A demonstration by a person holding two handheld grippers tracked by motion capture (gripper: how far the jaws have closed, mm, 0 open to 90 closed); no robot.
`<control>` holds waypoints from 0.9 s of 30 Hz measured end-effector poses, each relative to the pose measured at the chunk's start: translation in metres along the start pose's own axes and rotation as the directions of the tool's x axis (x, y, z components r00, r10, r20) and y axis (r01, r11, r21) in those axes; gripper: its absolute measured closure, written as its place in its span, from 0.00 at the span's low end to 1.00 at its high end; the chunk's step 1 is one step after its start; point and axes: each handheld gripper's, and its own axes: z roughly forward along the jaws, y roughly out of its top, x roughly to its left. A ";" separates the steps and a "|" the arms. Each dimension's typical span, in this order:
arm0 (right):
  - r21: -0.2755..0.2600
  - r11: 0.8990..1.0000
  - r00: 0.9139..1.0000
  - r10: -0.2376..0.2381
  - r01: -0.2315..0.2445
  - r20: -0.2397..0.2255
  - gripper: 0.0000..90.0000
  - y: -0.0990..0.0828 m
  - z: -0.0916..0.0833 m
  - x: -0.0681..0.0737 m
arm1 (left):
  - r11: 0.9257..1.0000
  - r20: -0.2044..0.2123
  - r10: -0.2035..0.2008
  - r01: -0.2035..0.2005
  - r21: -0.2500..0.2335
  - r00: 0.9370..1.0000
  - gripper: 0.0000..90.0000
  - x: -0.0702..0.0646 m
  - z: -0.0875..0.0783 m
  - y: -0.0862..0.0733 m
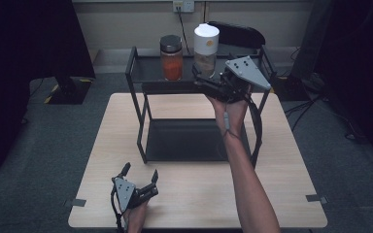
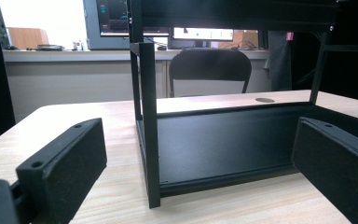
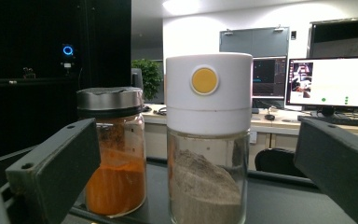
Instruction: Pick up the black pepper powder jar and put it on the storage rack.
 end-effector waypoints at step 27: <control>-0.012 0.999 0.999 0.030 -0.030 0.016 0.00 -0.038 -0.046 0.001 | 1.000 0.000 0.000 0.000 0.000 1.000 0.02 0.000 0.000 0.000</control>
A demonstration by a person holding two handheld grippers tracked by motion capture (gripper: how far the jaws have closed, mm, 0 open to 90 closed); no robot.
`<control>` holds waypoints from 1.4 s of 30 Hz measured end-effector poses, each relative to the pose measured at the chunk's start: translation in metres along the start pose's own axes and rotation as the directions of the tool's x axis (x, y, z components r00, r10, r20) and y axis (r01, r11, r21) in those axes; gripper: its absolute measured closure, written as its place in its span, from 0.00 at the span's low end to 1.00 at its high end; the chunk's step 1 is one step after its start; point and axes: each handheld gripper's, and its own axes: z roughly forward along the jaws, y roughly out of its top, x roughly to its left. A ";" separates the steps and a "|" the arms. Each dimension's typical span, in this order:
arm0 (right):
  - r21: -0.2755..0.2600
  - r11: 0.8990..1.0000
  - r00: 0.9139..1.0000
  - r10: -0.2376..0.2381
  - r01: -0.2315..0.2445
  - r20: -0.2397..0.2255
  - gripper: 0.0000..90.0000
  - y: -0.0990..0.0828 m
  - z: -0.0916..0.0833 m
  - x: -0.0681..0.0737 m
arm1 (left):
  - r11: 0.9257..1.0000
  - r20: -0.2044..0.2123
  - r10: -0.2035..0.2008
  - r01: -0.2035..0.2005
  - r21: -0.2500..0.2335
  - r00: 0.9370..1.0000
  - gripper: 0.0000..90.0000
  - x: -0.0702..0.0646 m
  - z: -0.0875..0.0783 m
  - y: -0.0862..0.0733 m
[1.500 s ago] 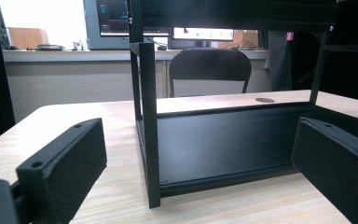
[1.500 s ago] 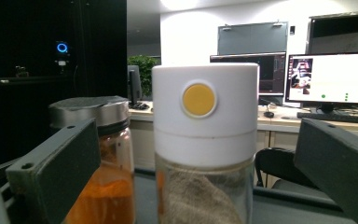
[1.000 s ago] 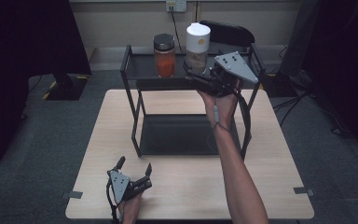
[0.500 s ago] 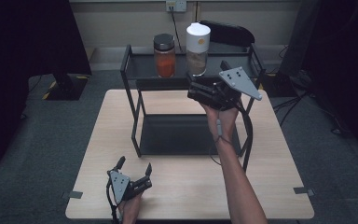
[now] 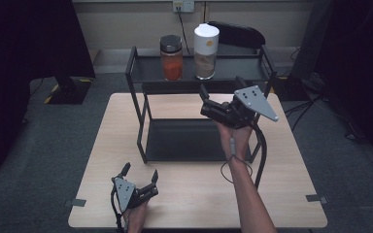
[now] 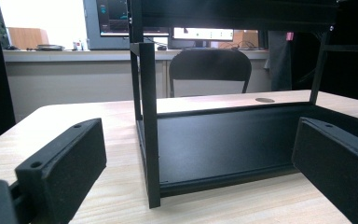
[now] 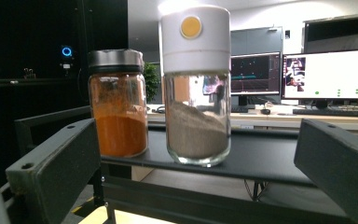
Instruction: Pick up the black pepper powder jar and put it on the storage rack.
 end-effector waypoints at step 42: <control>-0.022 0.999 0.999 -0.025 0.025 0.024 0.00 -0.065 -0.062 0.005 | 1.000 -0.002 0.000 0.000 0.000 1.000 0.02 0.000 0.000 0.000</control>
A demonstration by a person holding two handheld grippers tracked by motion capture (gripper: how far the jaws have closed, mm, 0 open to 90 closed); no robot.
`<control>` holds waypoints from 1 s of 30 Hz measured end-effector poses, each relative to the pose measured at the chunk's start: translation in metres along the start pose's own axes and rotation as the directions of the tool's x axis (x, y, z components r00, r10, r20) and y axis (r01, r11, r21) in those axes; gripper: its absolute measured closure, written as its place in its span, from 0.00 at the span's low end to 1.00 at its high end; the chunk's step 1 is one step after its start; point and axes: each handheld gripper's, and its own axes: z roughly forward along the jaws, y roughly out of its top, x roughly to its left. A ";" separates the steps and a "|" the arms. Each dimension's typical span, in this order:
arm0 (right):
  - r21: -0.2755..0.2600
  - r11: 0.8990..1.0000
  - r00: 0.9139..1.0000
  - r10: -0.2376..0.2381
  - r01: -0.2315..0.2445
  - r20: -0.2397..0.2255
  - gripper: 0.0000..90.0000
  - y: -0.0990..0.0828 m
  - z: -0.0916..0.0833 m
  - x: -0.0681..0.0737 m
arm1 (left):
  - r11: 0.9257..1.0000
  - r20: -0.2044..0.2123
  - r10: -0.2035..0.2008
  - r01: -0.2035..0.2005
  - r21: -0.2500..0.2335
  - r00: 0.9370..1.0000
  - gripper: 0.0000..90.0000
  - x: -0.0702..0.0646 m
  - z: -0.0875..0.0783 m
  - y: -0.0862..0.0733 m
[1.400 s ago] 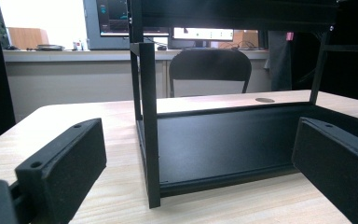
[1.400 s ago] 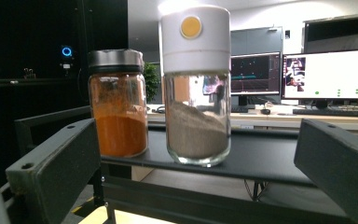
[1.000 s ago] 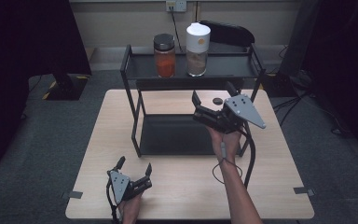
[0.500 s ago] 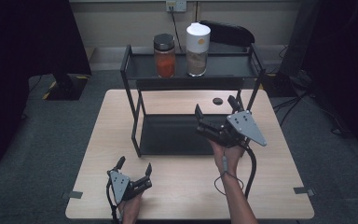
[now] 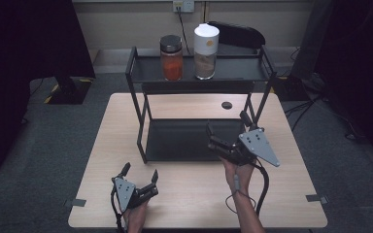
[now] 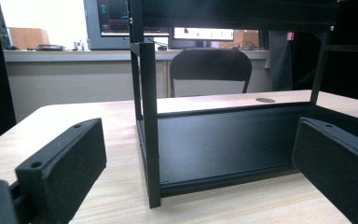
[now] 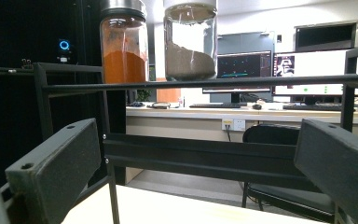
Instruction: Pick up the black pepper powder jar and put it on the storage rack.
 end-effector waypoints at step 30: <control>0.053 0.999 1.000 -0.007 0.005 0.022 0.00 -0.033 -0.034 -0.001 | 1.000 -0.001 0.000 0.000 0.000 1.000 0.03 0.000 0.000 0.000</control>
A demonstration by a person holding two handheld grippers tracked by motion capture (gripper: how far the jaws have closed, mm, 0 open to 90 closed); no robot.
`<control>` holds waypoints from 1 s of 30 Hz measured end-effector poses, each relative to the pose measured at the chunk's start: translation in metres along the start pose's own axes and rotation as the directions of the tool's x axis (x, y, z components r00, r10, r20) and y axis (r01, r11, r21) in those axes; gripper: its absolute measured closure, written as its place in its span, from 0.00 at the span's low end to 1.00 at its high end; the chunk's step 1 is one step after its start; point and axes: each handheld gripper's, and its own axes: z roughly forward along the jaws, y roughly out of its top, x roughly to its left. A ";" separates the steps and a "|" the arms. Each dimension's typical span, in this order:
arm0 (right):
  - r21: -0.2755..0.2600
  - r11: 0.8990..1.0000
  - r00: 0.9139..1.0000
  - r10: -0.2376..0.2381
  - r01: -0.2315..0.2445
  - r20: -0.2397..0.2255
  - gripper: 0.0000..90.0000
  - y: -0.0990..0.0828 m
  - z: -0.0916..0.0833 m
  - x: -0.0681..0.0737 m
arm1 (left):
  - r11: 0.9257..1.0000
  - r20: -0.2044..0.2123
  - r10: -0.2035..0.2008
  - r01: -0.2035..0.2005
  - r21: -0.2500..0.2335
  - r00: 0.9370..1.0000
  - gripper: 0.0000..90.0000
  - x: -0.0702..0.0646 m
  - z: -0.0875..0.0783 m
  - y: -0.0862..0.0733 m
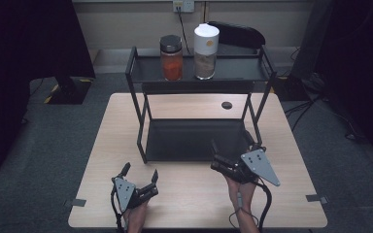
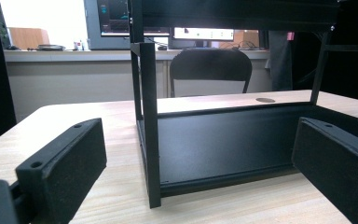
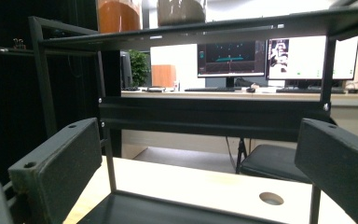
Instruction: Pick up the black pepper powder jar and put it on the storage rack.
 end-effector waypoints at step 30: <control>0.065 0.998 0.999 0.019 -0.021 0.030 0.00 -0.047 -0.031 -0.006 | 1.000 -0.001 -0.001 0.001 0.000 1.000 0.03 0.000 0.000 0.000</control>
